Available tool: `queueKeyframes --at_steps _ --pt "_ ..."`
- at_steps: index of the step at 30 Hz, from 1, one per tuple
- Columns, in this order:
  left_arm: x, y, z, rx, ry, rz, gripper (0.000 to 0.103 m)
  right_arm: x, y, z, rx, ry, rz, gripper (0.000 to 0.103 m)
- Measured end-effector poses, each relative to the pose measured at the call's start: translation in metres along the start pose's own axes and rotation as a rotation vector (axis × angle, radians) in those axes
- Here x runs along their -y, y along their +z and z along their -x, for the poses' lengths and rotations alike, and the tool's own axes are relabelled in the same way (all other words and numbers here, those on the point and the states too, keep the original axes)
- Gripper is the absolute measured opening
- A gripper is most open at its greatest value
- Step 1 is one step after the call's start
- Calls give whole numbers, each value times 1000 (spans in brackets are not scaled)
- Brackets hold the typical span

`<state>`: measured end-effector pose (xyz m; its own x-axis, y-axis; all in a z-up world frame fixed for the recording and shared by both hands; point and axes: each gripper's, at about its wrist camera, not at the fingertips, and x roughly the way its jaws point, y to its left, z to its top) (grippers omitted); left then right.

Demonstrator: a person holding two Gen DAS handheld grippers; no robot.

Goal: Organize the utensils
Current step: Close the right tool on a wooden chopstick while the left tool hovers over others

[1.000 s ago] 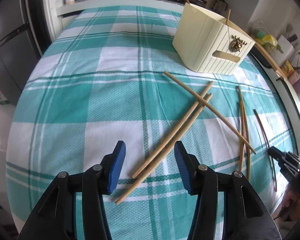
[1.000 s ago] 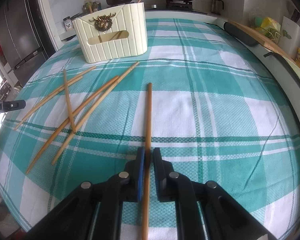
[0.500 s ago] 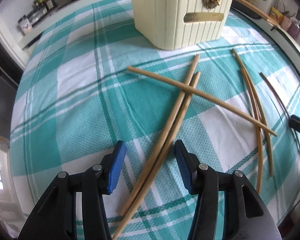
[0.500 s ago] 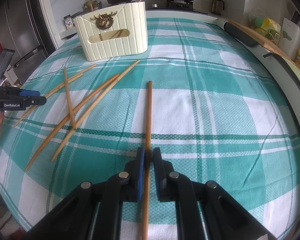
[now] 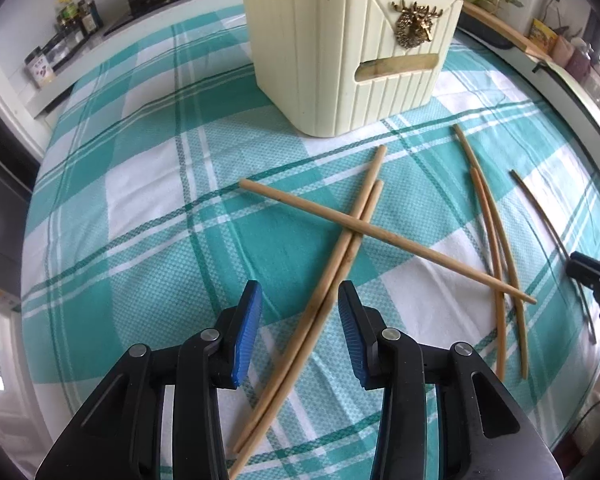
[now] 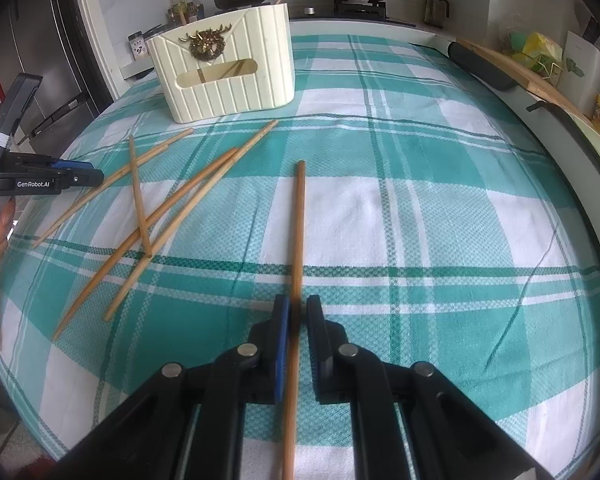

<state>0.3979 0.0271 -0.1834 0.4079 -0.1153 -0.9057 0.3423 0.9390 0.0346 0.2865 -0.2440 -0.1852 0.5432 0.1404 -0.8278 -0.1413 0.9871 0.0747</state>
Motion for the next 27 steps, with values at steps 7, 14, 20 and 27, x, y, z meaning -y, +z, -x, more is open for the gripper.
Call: queueKeyframes --at_steps 7,14,20,27 --pt "11 2 -13 -43 22 -98 39 0 0 0 -1 0 0 9" --pt "2 8 -3 -20 -41 -74 33 1 -1 0 2 3 -3 9" --pt "-7 9 -16 -65 70 -7 34 0 0 -1 3 1 -4 9" --pt "-29 -10 -10 -66 123 94 25 4 -3 0 10 7 -6 9"
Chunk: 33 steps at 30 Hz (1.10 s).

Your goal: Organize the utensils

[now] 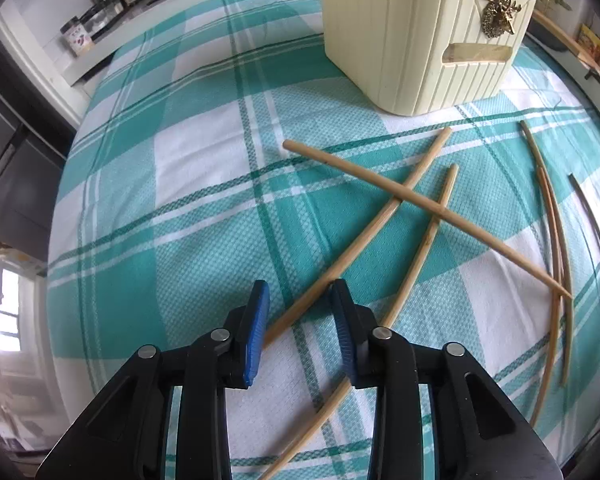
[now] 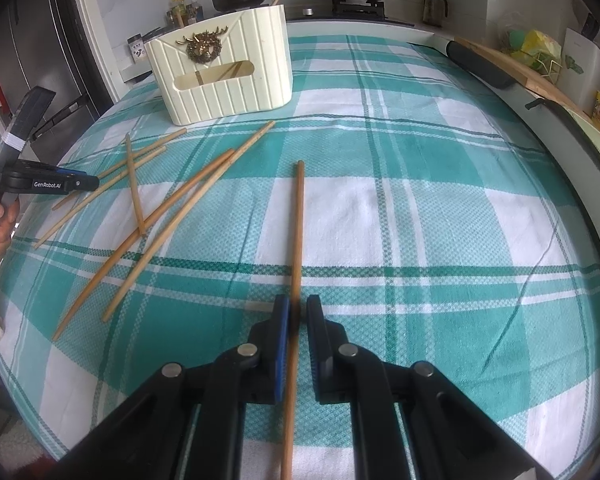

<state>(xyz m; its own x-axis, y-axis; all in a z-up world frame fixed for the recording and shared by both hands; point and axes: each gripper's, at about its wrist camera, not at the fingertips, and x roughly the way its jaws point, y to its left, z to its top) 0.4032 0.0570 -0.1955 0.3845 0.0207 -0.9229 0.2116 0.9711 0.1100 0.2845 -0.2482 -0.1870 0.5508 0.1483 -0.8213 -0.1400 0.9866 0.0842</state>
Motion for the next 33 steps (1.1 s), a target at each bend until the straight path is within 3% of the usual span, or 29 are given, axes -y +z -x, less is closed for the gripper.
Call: queueKeyframes --at_steps 5,7,11,16,19,25,29,31,33 --pt "12 -16 9 10 22 -77 7 -2 1 0 6 -15 6 8" --pt "15 -25 13 9 37 -82 5 -1 0 0 8 -30 11 6" --pt "3 -52 23 -6 3 44 4 5 -2 2 13 -61 7 6" --pt "-13 -95 39 -55 -126 290 5 12 -4 5 5 -80 12 6" --pt "-9 -110 44 -71 -163 317 6 14 -5 6 1 -76 11 6" --pt "-20 -91 33 -23 -157 323 9 12 -5 5 1 -79 5 9" --pt "-34 -61 17 10 -148 334 9 9 -6 6 -3 -88 25 10" --pt "-37 -46 10 11 -157 323 16 9 -6 6 -6 -90 31 10" --pt "-35 -33 7 21 -159 289 31 10 -6 7 -11 -86 27 10"
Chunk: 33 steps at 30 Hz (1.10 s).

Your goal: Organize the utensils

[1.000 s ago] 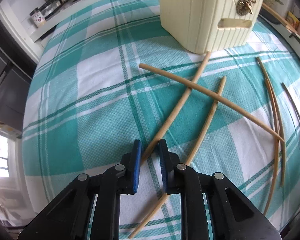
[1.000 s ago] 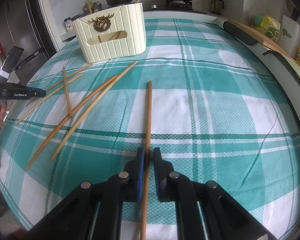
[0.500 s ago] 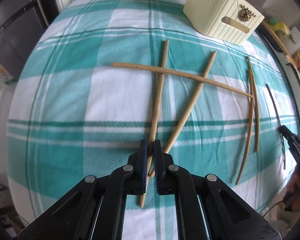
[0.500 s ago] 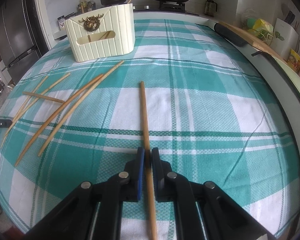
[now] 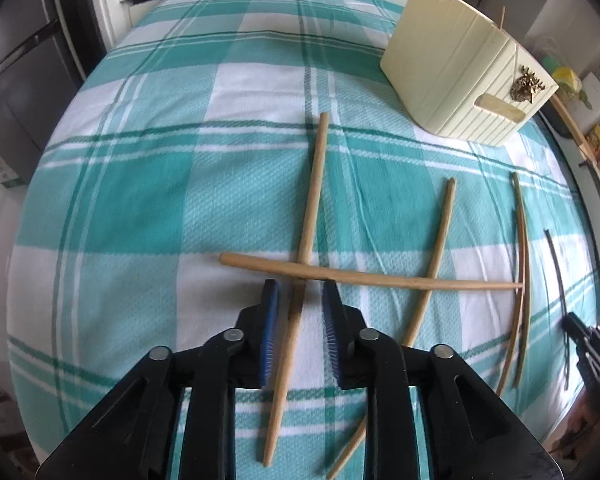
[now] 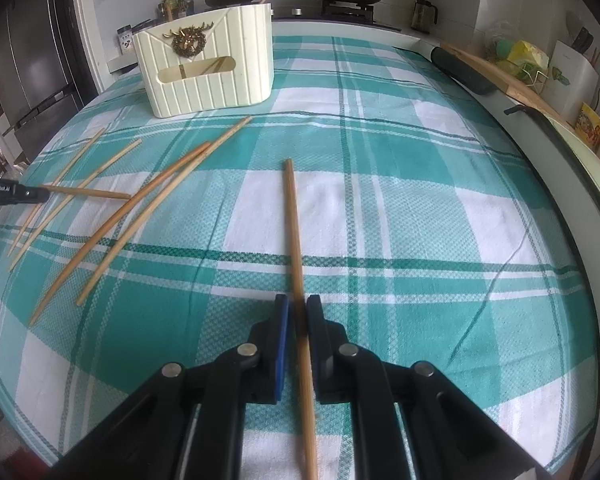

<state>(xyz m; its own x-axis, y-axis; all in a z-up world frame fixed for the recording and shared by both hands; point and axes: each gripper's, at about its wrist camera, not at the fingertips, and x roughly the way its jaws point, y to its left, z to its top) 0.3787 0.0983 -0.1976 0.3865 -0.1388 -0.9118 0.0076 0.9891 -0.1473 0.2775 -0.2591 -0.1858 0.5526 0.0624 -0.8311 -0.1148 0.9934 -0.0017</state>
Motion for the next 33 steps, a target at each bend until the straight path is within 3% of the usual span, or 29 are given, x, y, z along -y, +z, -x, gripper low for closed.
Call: queueKeyframes --at_steps 5,10,11,14,22,25,28,32,33 --pt "11 11 -6 0 57 -89 34 1 0 0 -7 8 7 10" --pt "9 -12 2 -23 69 -136 39 4 -1 1 -13 28 19 10" --pt "8 -18 4 -13 70 -148 36 5 -1 1 -14 34 18 10" --pt "4 -33 11 4 68 -141 5 8 2 0 -27 49 19 10" --pt "-5 -94 42 -22 44 -8 5 6 6 0 -67 42 65 9" --pt "0 -115 53 -47 45 -20 6 8 2 4 -102 55 68 9" --pt "-5 -115 54 -48 50 -27 9 12 2 5 -132 76 57 10" --pt "-13 -90 48 -13 76 -41 38 19 9 4 -145 116 8 26" --pt "-13 -82 44 -16 71 -48 40 20 12 2 -154 128 2 26"
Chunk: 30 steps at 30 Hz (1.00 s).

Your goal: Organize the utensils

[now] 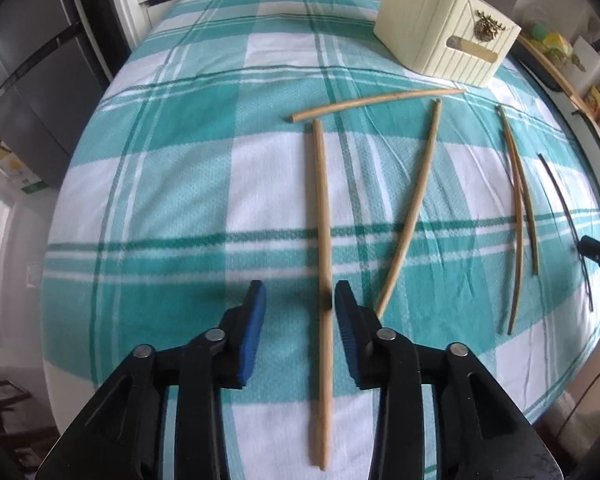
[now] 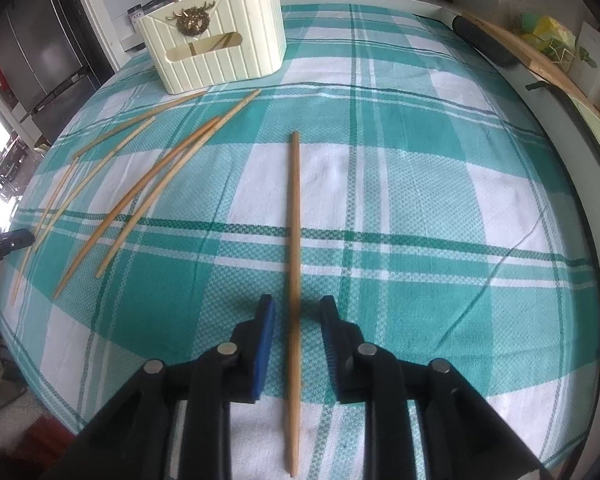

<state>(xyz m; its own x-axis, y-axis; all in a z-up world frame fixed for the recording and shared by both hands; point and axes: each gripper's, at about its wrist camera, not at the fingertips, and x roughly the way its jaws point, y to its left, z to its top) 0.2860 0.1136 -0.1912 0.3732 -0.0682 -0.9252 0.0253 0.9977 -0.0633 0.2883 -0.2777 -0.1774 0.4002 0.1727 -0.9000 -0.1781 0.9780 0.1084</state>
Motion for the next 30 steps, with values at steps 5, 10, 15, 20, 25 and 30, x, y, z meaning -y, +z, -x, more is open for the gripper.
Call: queueKeyframes --at_steps 5,10,15,20,25,30 --pt "2 38 -22 -32 -1 -54 41 -9 21 -13 -44 -2 49 32" --pt "10 74 -39 -62 12 -110 38 -15 58 -33 -47 -31 93 32" --pt "18 97 -48 -69 8 -120 6 -15 98 -53 -27 -38 101 6" --pt "19 91 -30 9 13 -102 5 -5 105 -39 26 31 23 6" --pt "18 86 35 171 -57 -55 5 0 94 31 198 115 -8 6" --pt "23 85 114 349 -117 -59 5 -6 83 110 373 147 12 6"
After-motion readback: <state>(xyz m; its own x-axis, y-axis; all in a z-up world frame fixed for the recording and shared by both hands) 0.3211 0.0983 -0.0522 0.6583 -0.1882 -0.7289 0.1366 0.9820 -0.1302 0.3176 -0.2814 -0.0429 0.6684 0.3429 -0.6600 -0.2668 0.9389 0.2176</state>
